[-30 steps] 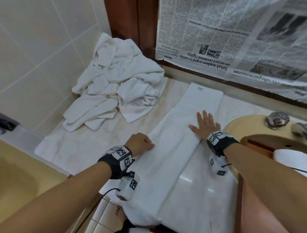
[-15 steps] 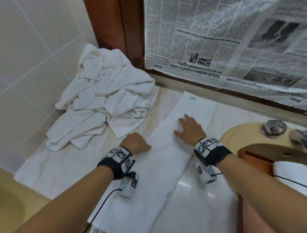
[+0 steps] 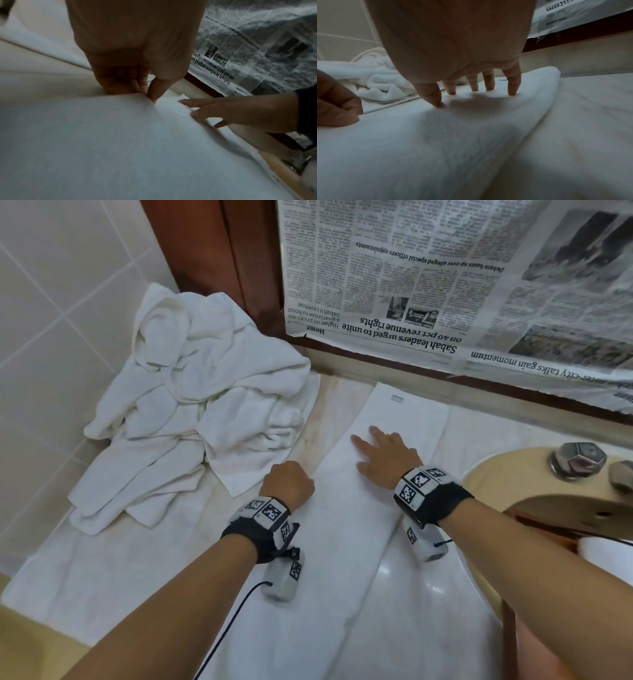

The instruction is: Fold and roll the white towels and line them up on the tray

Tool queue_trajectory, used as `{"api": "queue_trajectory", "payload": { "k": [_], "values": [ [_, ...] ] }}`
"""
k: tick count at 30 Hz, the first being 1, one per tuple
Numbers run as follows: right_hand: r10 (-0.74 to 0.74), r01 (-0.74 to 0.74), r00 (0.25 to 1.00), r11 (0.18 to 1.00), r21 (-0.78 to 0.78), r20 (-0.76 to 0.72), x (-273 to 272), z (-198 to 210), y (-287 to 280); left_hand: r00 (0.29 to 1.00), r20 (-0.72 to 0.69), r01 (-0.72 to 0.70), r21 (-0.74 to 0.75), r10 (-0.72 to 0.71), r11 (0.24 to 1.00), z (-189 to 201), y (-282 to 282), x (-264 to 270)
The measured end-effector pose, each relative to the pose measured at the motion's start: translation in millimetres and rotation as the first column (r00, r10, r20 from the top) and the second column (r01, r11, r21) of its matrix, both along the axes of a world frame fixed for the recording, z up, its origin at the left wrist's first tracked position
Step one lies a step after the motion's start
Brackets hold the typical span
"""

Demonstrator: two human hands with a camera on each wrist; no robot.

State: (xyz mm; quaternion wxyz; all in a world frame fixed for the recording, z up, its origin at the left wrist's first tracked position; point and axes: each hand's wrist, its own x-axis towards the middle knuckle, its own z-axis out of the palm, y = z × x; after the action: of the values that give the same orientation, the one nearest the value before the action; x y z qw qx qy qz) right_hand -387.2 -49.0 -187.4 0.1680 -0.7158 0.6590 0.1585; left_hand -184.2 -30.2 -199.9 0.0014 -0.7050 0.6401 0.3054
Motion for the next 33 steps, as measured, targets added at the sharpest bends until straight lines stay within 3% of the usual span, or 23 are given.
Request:
{"api": "queue_trajectory", "payload": {
  "k": [4, 11, 18, 22, 25, 28, 33],
  "values": [
    [0.015, -0.016, 0.999, 1.0, -0.005, -0.042, 3, -2, 0, 0.998, 0.045, 0.031, 0.035, -0.032, 0.999, 2, -12, -6],
    [0.032, -0.032, 0.999, 0.999, 0.001, -0.037, 1, -1, -1, 0.994, -0.076, 0.084, 0.01, -0.083, 0.996, 8, -52, -36],
    [0.042, -0.042, 0.998, 0.999, 0.014, -0.041, 2, -1, -1, 0.986, -0.153, 0.061, -0.02, -0.063, 0.998, -6, -70, -28],
    [0.03, -0.03, 0.999, 0.999, 0.038, -0.01, 0, 3, -4, 0.966, -0.231, 0.117, -0.004, -0.115, 0.993, 1, -80, -42],
    [-0.025, 0.023, 0.998, 0.999, 0.04, 0.05, -1, 9, -4, 0.97, -0.199, 0.144, -0.003, -0.142, 0.99, 10, -87, -56],
    [-0.061, 0.056, 0.991, 0.998, 0.041, 0.117, 0, 10, -4, 0.984, -0.127, 0.124, -0.023, -0.126, 0.992, 12, -91, -61],
    [-0.099, 0.087, 0.973, 0.994, 0.067, 0.208, -1, 11, -3, 0.982, -0.175, 0.049, -0.094, -0.065, 0.994, 7, -89, -57]
  ]
}}
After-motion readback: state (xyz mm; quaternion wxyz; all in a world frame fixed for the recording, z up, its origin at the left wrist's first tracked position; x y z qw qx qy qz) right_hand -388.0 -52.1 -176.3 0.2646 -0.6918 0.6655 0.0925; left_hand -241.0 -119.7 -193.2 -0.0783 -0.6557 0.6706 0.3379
